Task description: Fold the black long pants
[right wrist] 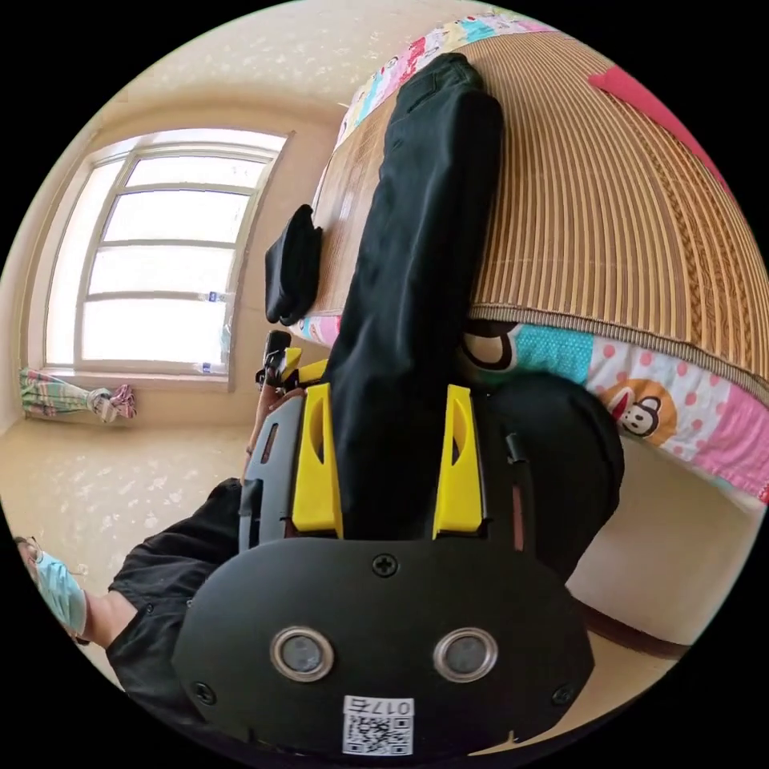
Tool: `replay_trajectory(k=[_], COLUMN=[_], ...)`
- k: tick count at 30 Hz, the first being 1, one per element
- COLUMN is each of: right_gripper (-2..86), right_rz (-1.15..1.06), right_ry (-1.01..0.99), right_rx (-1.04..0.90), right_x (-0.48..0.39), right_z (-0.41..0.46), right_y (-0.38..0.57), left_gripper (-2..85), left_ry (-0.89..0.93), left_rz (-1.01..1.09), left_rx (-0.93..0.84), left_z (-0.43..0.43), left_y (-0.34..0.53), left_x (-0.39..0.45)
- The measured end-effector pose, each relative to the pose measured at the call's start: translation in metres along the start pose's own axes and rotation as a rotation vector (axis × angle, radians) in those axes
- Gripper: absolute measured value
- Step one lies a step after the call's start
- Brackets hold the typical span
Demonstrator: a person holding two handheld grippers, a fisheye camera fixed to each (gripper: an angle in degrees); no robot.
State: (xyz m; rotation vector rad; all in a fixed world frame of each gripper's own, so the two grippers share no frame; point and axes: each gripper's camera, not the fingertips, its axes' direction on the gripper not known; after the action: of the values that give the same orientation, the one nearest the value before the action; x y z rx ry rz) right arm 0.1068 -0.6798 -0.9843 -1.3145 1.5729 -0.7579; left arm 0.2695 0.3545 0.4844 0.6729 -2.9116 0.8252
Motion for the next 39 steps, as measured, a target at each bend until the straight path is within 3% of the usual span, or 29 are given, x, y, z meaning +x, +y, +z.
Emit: replay_trajectory(k=[6, 11, 14, 20, 26, 31, 34, 39], right_gripper=[18.3, 6.2, 4.3, 4.7, 8.0, 9.3, 8.0, 3.7], right_rz=[0.101, 0.028, 0.007, 0.033, 0.11, 0.086, 0.09, -0.026], right_ry=[-0.077, -0.214, -0.369, -0.029, -0.178, -0.138, -0.173, -0.28], right_rx=[-0.072, 0.019, 0.081, 0.019, 0.022, 0.005, -0.027, 0.006], right_x=[0.027, 0.02, 0.017, 0.01, 0.03, 0.016, 0.014, -0.01], right_z=[0.029, 0.022, 0.002, -0.001, 0.006, 0.008, 0.014, 0.002], right_y=[-0.046, -0.041, -0.037, -0.024, -0.005, 0.009, 0.014, 0.034], left_gripper=[15.8, 16.6, 16.5, 18.7, 15.9, 9.4, 11.2, 11.5], left_ry=[-0.011, 0.063, 0.06, 0.002, -0.006, -0.005, 0.06, 0.031], left_rz=[-0.029, -0.046, -0.003, -0.033, 0.012, 0.1, 0.099, 0.063], left_rx=[-0.07, -0.07, -0.038, -0.017, -0.03, -0.047, 0.003, -0.062], left_z=[0.037, 0.035, 0.024, 0.019, 0.039, 0.046, 0.042, 0.058], left_y=[-0.036, -0.034, -0.025, -0.01, -0.002, 0.013, 0.025, 0.044], left_x=[-0.01, -0.017, -0.011, -0.029, -0.031, -0.021, -0.029, -0.035])
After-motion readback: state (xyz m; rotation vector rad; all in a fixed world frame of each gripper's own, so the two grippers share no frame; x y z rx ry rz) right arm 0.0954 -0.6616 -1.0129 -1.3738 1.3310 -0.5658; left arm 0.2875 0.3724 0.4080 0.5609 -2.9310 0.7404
